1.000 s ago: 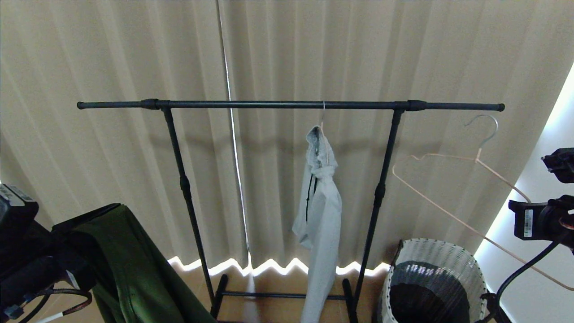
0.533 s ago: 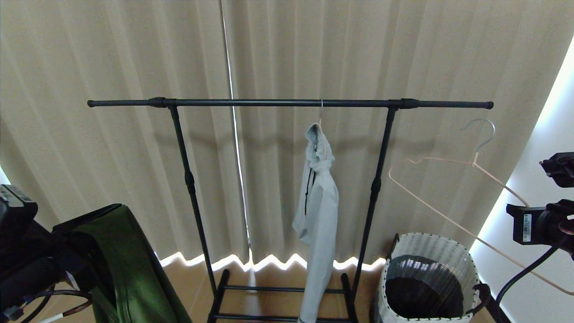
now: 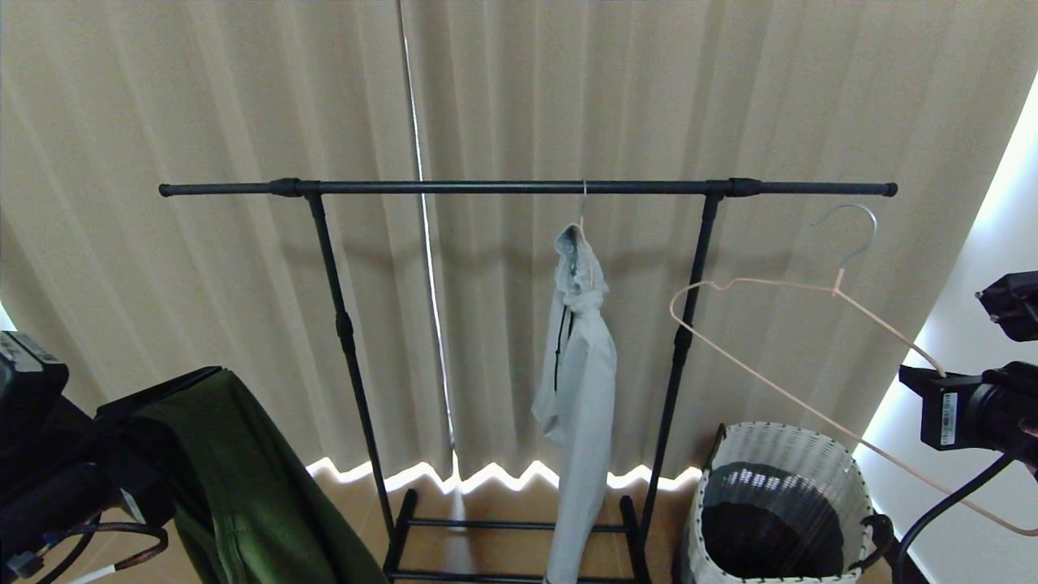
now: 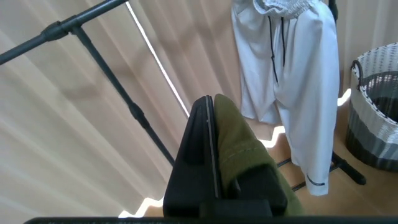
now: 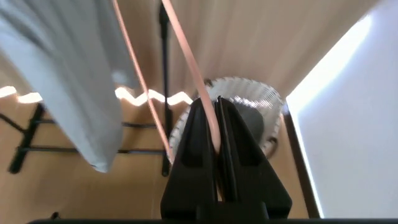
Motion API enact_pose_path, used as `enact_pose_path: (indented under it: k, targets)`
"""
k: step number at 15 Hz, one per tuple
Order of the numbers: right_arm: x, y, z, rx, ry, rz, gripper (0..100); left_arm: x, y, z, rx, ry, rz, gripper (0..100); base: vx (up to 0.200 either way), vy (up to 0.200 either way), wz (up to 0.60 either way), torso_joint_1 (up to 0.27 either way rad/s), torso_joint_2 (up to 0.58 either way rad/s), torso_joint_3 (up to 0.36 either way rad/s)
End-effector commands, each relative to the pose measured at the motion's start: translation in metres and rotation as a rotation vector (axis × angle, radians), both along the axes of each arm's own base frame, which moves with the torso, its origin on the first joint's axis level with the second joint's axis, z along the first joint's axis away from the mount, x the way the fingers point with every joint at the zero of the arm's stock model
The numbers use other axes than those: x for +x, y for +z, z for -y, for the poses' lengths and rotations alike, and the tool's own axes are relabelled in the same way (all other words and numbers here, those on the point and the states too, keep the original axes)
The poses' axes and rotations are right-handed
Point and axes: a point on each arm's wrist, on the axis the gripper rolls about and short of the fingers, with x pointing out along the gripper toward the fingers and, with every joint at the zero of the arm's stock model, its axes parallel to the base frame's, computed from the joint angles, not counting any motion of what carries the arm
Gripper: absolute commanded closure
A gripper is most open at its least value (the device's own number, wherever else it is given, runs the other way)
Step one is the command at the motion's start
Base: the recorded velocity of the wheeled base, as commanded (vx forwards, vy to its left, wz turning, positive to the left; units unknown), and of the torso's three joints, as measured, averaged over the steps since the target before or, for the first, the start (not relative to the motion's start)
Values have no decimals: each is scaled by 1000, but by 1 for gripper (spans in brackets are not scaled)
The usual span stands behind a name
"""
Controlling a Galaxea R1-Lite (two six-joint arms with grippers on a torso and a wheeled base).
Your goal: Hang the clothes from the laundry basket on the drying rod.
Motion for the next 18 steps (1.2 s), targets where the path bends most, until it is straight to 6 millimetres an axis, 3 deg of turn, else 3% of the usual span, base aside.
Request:
enact_pose_path:
  k: [1,6,14,18]
  targets:
    - [-3,4,-6,7,33,20,100,0,0,0,0,0,-1,100,0,200,0,7,2,7]
    - [-2,14,-24,128,105,153,100,0,-2,0,3,0,-6,100,0,160,0,1,1,2]
    - [-19,-19,-40,101,211,38,100,-11,-1,-2,-6,7,20,100,0,0,0,0,0,0]
    - [-25,-26,-48,92,266,9,100,-4,8,-5,1,57,1,100,0,0,0,0,0,0]
